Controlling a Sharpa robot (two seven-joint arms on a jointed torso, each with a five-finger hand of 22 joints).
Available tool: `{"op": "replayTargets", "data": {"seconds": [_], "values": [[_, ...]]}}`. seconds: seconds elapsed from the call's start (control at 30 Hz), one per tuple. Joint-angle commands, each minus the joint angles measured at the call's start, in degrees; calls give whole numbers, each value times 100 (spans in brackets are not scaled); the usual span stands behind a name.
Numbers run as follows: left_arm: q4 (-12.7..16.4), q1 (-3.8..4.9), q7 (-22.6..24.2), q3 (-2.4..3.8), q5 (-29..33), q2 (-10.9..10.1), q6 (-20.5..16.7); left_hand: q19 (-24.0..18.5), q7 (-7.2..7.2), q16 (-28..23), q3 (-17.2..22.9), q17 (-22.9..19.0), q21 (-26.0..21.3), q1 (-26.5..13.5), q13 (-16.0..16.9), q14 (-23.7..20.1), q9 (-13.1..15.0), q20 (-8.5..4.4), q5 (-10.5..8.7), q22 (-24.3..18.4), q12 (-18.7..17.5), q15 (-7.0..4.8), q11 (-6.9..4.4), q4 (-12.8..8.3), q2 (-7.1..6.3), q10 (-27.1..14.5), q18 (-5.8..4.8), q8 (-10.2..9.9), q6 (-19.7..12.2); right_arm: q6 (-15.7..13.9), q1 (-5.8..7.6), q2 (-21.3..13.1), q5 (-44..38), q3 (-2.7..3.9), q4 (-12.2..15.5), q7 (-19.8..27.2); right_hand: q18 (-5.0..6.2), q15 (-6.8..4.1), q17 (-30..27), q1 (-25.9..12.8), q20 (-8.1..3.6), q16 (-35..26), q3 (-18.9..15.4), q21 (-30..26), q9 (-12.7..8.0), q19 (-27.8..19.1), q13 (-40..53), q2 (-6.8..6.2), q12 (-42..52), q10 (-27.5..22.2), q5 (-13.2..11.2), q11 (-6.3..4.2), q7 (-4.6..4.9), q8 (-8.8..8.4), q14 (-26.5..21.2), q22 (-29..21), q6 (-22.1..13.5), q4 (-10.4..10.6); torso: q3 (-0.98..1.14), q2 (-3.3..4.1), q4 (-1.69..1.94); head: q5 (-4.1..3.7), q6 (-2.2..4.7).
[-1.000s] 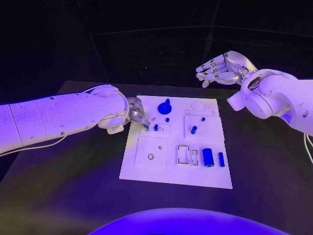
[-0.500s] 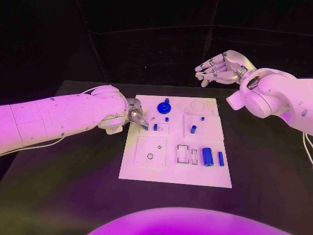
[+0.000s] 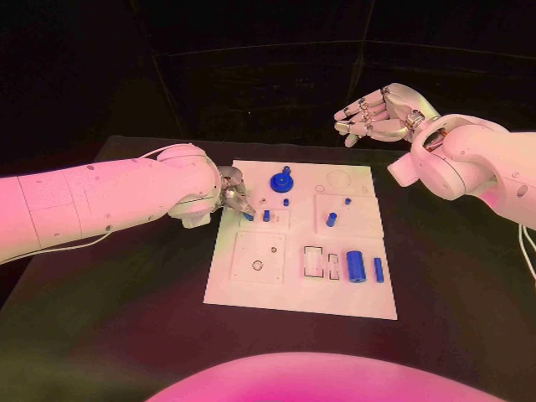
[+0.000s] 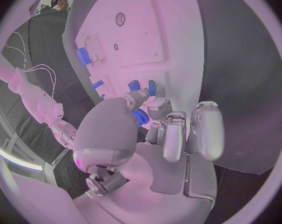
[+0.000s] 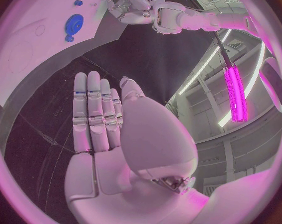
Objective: Assemble the parts on the task board
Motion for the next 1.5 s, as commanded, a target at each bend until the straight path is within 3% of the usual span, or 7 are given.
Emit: {"op": "replayTargets", "data": {"seconds": [0.03,1.03,1.4,1.5], "values": [[4,-1,-58,-5,-75,4,89,122,-37,18,510,1509,-14,-18,-7,606,6,-19,10,323,0,-49,-17,-478,45,36,37,31,12,26,12,6,-1,3,9,35,16,15,-7,-39,5,-38,-1,-39,5,52,-9,9,-15,-22,5,-1,26,-30,35,-7,-22,34,3,-4,7,-7,-5],[-83,-1,-169,-8,-76,144,340,144,-110,18,359,1509,20,-133,-49,606,96,-53,-18,374,-1,-90,-70,-463,-49,82,25,222,59,34,12,9,-1,3,23,40,16,15,-7,-39,5,-38,-1,-39,5,52,-9,9,-15,-22,5,-1,26,-30,35,-7,-22,34,4,0,1,-17,-32],[-204,0,-198,-8,-76,230,346,172,-169,18,-83,1509,65,-393,7,606,116,-97,-23,439,70,-134,-119,-225,-72,132,10,338,121,28,12,8,-5,3,33,38,17,14,-6,-34,5,-50,12,-53,5,60,-16,17,-15,-24,5,-3,25,-30,39,-16,-24,38,4,-4,3,-29,-30],[-245,-2,-203,-8,-76,262,360,190,-192,18,-319,1509,101,-569,51,606,119,-101,-25,484,121,-142,-134,-57,-90,171,-1,385,192,24,12,5,-15,3,37,36,17,14,-6,-33,6,-51,12,-54,5,60,-16,16,-16,-24,6,-3,25,-31,38,-16,-24,38,4,-2,-1,-27,-33]]}}
